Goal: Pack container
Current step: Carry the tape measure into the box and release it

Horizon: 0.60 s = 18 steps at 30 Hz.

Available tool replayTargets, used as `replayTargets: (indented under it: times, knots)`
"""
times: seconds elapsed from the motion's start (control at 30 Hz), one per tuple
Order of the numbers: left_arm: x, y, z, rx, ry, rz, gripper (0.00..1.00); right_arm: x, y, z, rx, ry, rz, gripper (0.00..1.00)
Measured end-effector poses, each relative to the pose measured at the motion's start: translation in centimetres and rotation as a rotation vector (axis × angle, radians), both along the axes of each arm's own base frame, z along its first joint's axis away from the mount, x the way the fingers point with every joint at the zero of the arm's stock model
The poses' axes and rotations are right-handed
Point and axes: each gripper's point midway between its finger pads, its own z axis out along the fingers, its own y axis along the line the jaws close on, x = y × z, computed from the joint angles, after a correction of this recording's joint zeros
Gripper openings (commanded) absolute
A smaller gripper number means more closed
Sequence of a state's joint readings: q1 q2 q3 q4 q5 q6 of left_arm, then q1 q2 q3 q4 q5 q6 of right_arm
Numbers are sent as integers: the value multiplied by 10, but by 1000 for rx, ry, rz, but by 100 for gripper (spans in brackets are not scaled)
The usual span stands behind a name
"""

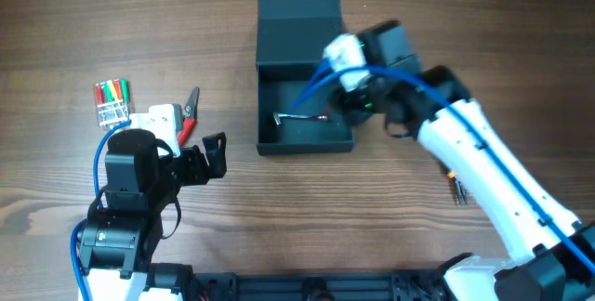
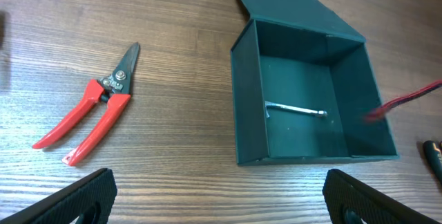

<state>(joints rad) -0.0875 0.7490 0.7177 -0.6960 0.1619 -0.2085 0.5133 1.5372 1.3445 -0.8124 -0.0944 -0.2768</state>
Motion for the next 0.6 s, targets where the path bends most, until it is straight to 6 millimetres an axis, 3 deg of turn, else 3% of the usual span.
replayTargets:
  times: [0.13,0.27,0.4,0.47,0.5,0.6]
  knots:
    - [0,0,0,0,0,0,100,-4,31,5,10,-64,112,4]
    - [0,0,0,0,0,0,100,1,40,-4,0,-73,143,4]
    - [0,0,0,0,0,0,100,5,42,-35,-45,-12,160,4]
    - [0,0,0,0,0,0,100,6,43,-59,-73,36,166,4]
    - [0,0,0,0,0,0,100,8,44,-79,-101,72,180,4]
    - [0,0,0,0,0,0,100,9,45,-103,-129,109,198,4]
